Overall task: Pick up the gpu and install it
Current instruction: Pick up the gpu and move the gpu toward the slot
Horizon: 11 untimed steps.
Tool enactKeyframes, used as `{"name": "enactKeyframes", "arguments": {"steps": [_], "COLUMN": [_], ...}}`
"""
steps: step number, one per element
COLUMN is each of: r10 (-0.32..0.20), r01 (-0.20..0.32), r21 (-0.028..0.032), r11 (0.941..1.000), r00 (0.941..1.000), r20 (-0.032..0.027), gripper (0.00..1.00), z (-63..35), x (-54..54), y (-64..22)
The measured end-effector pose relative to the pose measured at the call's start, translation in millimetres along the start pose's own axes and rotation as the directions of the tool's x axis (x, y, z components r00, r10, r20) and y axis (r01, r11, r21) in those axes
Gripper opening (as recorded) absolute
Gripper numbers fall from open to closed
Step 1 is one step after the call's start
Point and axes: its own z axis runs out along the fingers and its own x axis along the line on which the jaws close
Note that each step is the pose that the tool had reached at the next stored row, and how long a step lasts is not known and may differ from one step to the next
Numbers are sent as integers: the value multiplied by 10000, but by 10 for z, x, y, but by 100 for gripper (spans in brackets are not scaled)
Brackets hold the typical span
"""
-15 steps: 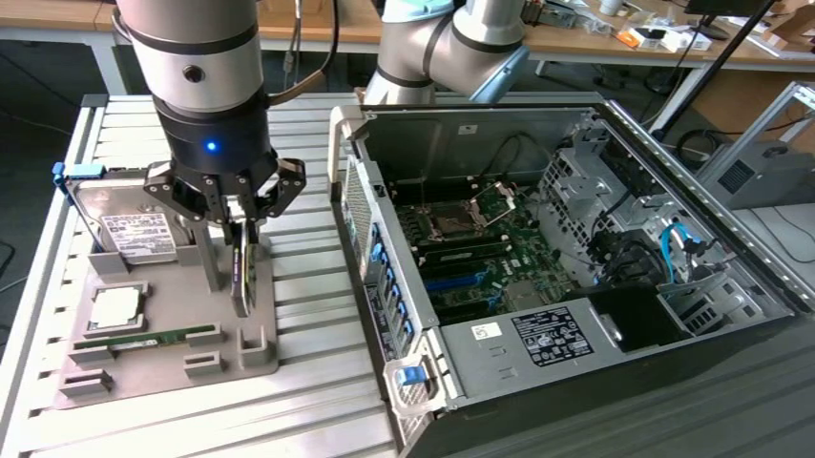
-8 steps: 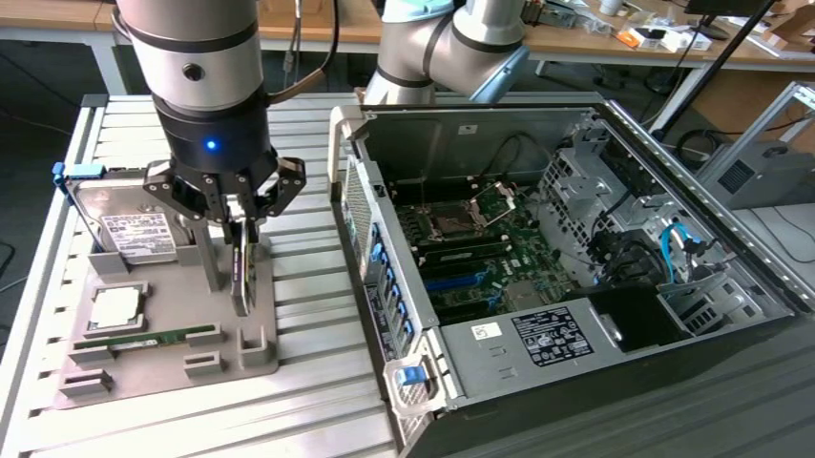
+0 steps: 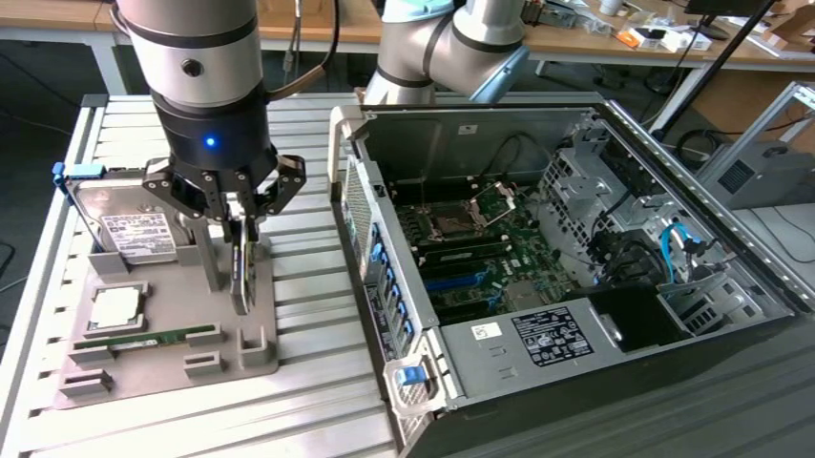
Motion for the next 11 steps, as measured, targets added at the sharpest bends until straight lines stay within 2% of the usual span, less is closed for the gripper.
{"name": "enactKeyframes", "arguments": {"steps": [11], "r10": [1], "r01": [-1], "r21": [-6], "r11": [10000], "r00": [10000], "r20": [0], "gripper": [27], "z": [-49], "x": [-1], "y": [3]}}
